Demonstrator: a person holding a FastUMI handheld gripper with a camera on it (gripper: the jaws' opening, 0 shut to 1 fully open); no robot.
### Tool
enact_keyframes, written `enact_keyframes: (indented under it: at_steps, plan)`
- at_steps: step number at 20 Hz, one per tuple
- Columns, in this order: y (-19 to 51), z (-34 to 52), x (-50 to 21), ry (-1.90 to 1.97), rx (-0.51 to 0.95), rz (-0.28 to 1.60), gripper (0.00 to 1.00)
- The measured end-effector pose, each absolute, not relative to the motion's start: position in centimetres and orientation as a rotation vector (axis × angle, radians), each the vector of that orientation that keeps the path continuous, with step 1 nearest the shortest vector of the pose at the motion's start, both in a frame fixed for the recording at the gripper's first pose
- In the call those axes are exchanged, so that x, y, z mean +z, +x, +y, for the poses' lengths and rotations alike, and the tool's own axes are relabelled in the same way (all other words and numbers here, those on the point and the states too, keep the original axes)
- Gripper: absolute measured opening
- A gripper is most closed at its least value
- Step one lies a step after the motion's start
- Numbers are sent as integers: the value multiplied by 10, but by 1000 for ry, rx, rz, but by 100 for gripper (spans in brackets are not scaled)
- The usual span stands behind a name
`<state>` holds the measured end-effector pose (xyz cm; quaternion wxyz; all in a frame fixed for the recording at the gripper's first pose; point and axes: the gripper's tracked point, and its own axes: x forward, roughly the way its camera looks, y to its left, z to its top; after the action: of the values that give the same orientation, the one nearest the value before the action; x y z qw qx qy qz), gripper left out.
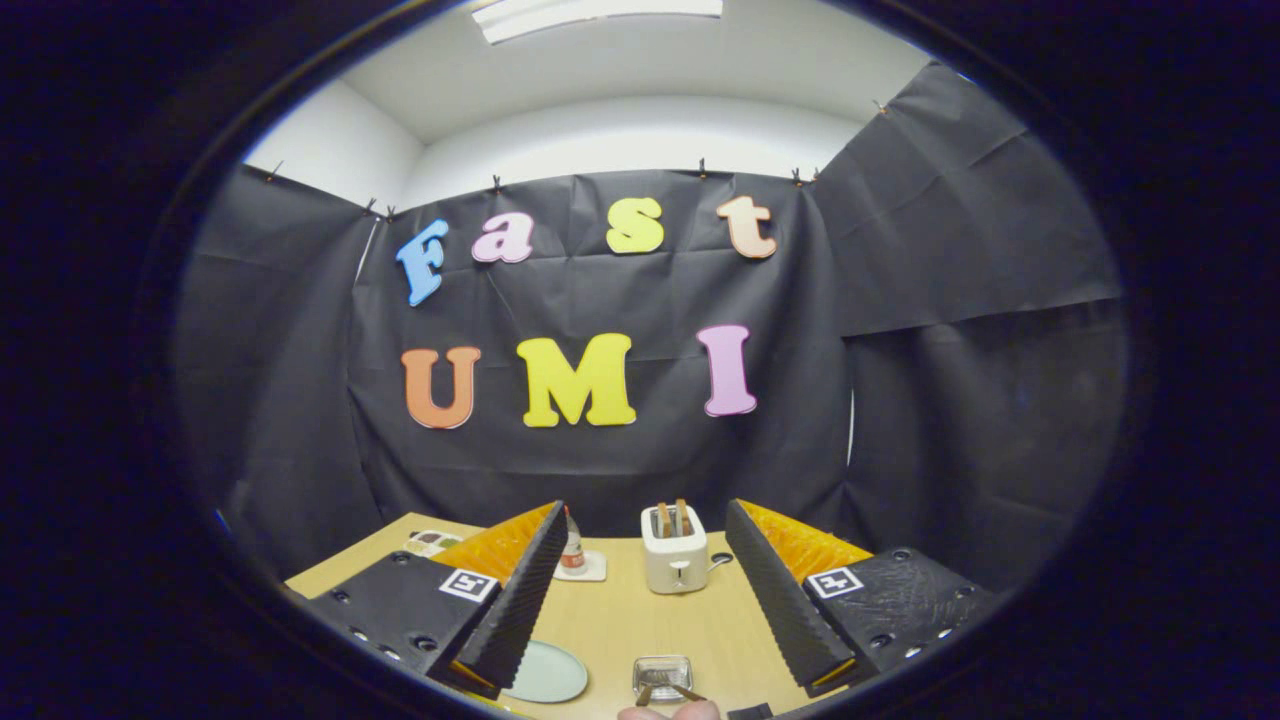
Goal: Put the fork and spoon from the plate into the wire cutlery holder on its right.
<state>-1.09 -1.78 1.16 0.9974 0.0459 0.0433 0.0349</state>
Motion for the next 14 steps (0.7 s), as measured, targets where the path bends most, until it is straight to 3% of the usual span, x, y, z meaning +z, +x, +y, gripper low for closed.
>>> enact_keyframes:
  at_steps: [14]
  plan:
    - [-1, -4, 14, 99, 113, 100, 96]
